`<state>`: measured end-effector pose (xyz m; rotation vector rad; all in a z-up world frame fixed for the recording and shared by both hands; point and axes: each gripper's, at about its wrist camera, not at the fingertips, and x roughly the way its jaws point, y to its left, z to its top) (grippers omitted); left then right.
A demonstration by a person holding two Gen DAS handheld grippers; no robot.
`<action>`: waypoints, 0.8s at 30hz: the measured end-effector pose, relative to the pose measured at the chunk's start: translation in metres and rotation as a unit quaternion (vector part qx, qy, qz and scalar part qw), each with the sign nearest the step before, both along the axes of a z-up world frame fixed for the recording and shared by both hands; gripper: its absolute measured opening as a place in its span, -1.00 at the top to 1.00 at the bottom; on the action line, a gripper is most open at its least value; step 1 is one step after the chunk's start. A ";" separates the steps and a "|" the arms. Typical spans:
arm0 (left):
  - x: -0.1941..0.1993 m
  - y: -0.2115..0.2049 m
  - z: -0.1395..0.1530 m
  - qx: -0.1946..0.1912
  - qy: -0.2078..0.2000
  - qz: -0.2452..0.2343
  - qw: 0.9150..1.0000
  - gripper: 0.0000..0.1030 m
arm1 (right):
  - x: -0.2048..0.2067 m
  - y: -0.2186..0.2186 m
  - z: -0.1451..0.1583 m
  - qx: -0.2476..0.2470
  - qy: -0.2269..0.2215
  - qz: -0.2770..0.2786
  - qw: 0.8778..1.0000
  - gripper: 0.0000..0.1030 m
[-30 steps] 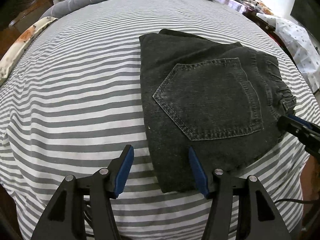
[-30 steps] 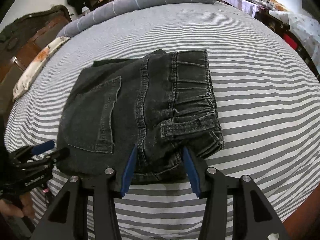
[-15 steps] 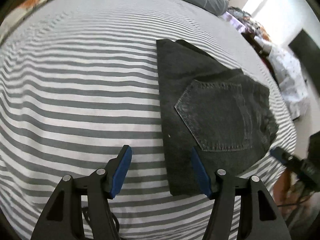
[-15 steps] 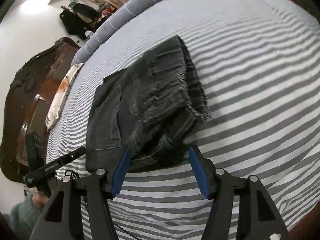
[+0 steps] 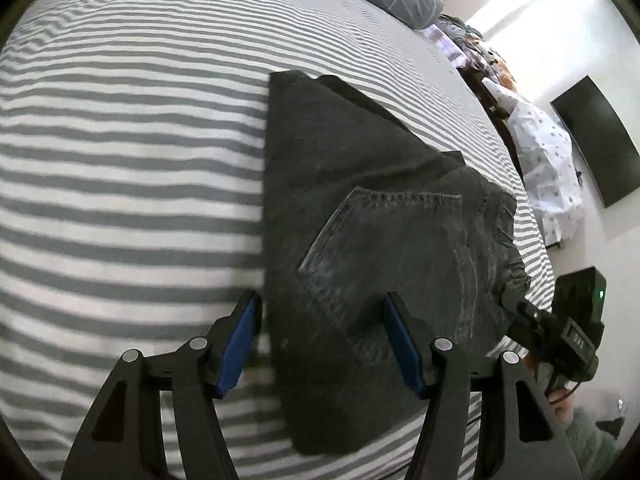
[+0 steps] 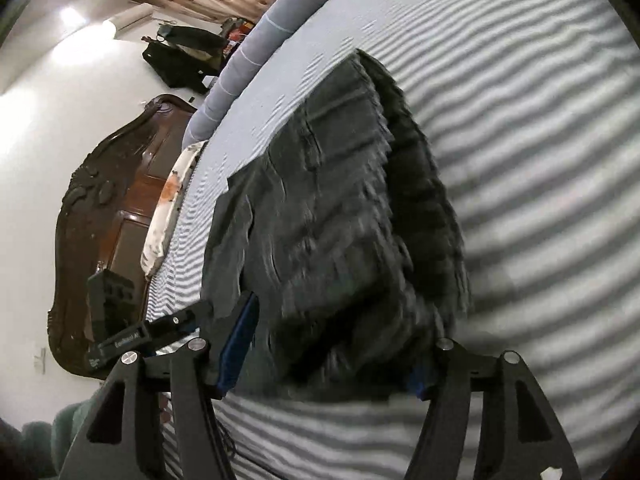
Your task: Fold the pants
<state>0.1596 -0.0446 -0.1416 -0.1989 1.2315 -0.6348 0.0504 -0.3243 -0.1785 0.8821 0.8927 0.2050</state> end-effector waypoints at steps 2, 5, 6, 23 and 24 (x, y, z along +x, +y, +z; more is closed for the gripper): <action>0.005 -0.005 -0.001 -0.002 0.001 0.003 1.000 -0.21 | 0.015 0.001 0.000 -0.004 -0.004 0.006 1.000 -0.23; 0.012 -0.009 -0.002 -0.004 0.006 0.016 1.000 -0.21 | 0.032 0.002 0.000 0.001 -0.001 0.007 1.000 0.07; 0.013 -0.010 -0.002 -0.005 0.008 0.018 1.000 -0.21 | 0.037 0.002 0.000 -0.001 0.009 0.007 1.000 0.28; 0.009 0.025 0.060 -0.031 -0.070 0.032 0.997 0.69 | 0.081 0.077 0.099 -0.052 -0.046 0.070 0.995 0.48; 0.016 0.033 0.065 -0.027 -0.077 0.040 0.996 0.69 | 0.089 0.081 0.101 -0.049 -0.049 0.073 0.995 0.48</action>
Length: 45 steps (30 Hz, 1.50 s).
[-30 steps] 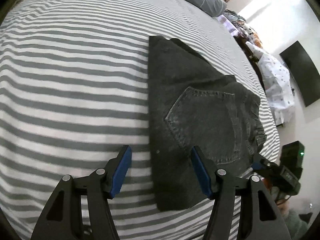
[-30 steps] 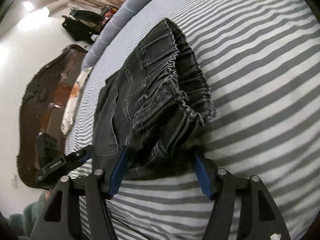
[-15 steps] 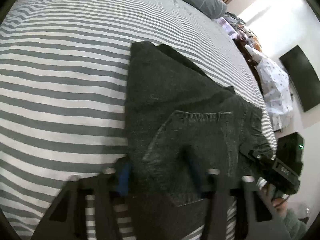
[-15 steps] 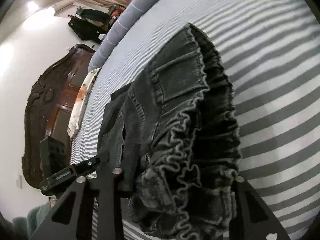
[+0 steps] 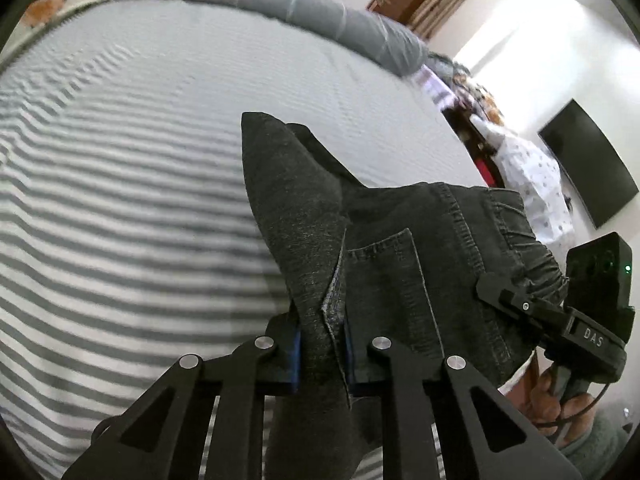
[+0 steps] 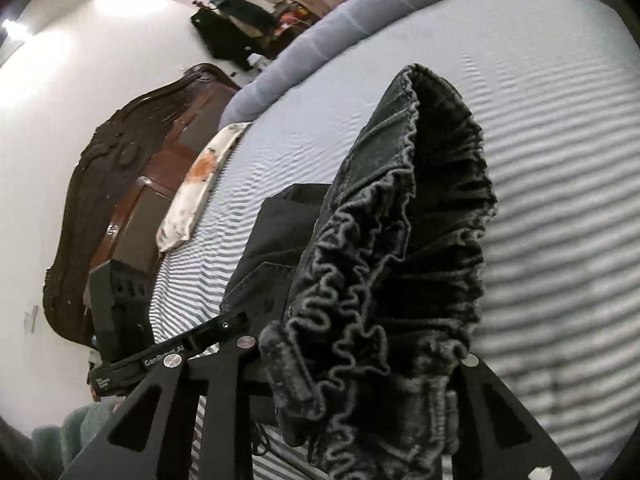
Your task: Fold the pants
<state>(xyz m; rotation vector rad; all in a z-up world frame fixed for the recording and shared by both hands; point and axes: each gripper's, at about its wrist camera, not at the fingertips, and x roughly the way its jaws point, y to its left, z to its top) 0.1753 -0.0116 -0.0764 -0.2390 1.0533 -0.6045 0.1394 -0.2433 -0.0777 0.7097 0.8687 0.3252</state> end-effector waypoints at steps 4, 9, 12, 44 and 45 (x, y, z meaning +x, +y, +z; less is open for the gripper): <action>0.029 0.032 0.010 0.012 -0.015 0.030 0.999 0.69 | 0.039 0.022 0.004 0.001 -0.011 0.021 1.000 0.48; 0.065 0.060 0.004 0.045 -0.021 0.058 0.997 0.69 | 0.090 0.054 -0.009 -0.001 -0.006 0.044 0.999 0.49; 0.081 0.071 -0.008 0.058 -0.014 0.069 0.996 0.68 | 0.112 0.063 -0.023 -0.007 0.007 0.047 0.999 0.49; 0.005 0.067 -0.011 0.239 -0.065 0.088 0.965 -0.23 | 0.037 0.081 -0.014 -0.246 0.049 -0.013 0.968 -0.27; 0.001 0.068 -0.006 0.235 -0.064 0.088 0.966 -0.23 | 0.033 0.084 -0.008 -0.251 0.042 -0.014 0.967 -0.38</action>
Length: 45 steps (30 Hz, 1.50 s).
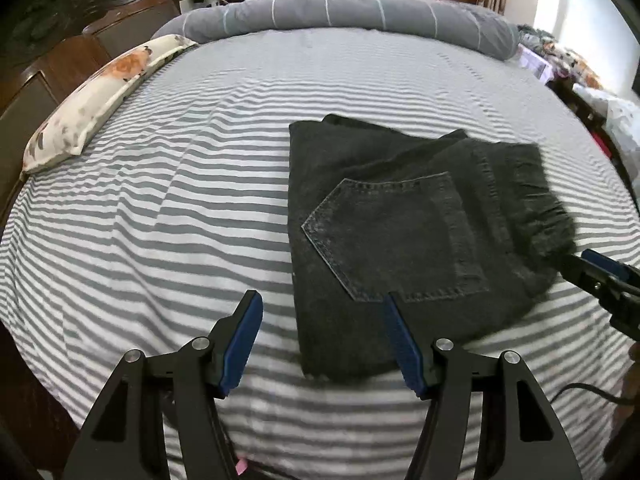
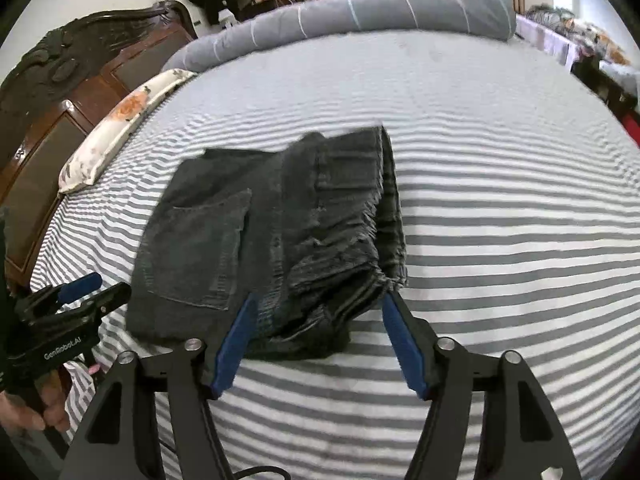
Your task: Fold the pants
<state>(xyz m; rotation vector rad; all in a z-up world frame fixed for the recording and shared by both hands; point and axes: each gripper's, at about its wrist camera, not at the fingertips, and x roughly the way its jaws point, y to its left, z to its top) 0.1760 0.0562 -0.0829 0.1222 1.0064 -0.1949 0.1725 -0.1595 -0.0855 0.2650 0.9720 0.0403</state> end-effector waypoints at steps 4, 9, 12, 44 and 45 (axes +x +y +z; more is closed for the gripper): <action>-0.021 0.003 0.017 -0.019 0.004 -0.006 1.000 -0.32 | -0.020 0.012 0.025 -0.033 -0.026 0.001 0.999 -0.59; -0.044 0.005 0.032 -0.020 -0.011 -0.002 1.000 -0.36 | -0.039 0.027 0.044 -0.049 -0.038 -0.005 0.998 -0.75; -0.054 0.007 0.038 -0.017 -0.018 0.008 1.000 -0.36 | -0.047 0.036 0.051 -0.062 -0.040 -0.006 0.997 -0.76; -0.101 0.020 0.047 -0.003 -0.039 0.025 0.999 -0.36 | -0.089 0.078 0.056 -0.084 -0.026 0.009 0.996 -0.77; -0.102 0.019 0.047 -0.003 -0.039 0.024 0.999 -0.36 | -0.089 0.079 0.055 -0.084 -0.024 0.009 0.996 -0.77</action>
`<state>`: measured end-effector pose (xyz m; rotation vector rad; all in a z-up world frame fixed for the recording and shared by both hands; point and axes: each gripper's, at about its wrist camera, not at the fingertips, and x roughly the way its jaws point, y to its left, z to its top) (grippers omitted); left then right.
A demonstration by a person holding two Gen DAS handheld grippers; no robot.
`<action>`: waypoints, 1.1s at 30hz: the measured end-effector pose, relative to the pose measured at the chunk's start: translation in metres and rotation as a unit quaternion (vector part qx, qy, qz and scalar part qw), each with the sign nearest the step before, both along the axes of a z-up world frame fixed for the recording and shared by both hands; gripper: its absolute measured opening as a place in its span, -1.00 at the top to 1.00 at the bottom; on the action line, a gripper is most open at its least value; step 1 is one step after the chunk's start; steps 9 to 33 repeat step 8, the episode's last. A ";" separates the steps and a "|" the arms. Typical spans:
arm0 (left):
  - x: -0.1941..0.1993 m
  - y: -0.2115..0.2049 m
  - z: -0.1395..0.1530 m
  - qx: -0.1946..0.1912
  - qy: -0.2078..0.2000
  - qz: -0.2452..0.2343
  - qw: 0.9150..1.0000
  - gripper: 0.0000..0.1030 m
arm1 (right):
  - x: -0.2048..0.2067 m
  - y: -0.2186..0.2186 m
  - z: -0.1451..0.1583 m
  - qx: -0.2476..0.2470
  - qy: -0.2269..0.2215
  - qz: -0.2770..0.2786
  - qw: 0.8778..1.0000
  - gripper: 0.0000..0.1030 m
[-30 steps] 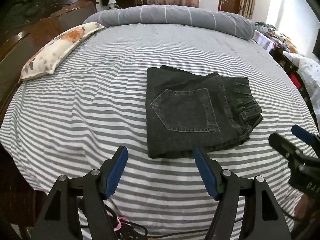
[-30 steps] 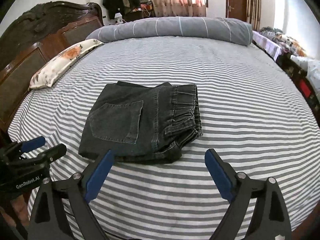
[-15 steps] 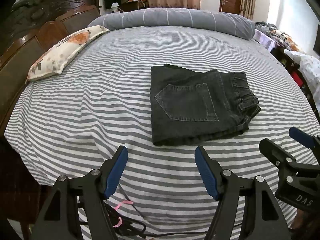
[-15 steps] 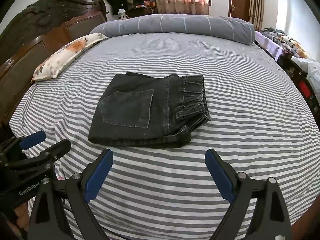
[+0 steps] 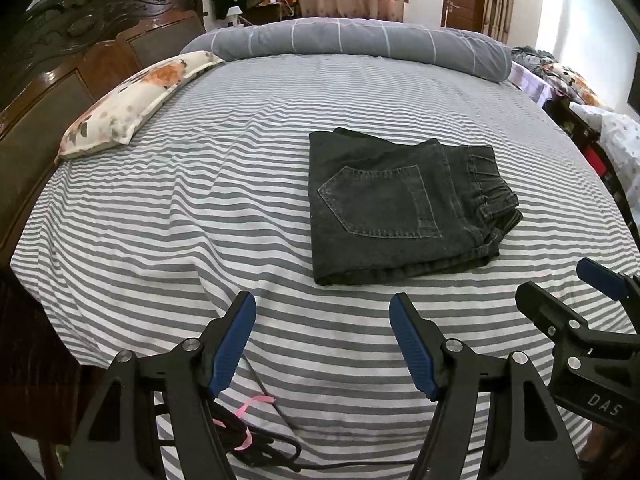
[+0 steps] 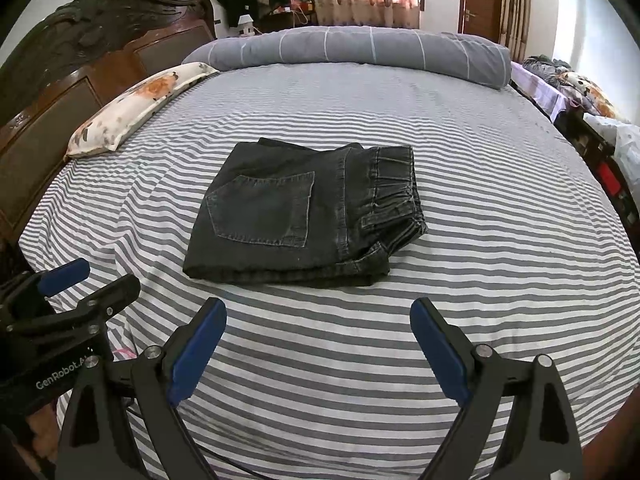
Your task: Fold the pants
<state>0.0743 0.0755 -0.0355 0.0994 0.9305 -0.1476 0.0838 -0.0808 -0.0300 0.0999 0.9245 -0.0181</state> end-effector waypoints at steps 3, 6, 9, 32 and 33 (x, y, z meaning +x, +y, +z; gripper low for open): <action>-0.001 -0.001 -0.001 0.001 -0.001 -0.007 1.000 -0.36 | -0.001 0.002 -0.001 -0.001 0.003 -0.001 1.000 -0.77; -0.001 -0.002 -0.002 0.000 0.000 -0.012 1.000 -0.36 | 0.000 0.004 -0.003 -0.004 0.005 -0.001 1.000 -0.77; -0.001 -0.002 -0.003 -0.002 0.002 -0.016 1.000 -0.36 | 0.001 0.004 -0.003 -0.003 0.005 -0.002 1.000 -0.77; -0.001 -0.002 -0.003 -0.002 0.002 -0.016 1.000 -0.36 | 0.001 0.004 -0.003 -0.003 0.005 -0.002 1.000 -0.77; -0.001 -0.002 -0.003 -0.002 0.002 -0.016 1.000 -0.36 | 0.001 0.004 -0.003 -0.003 0.005 -0.002 1.000 -0.77</action>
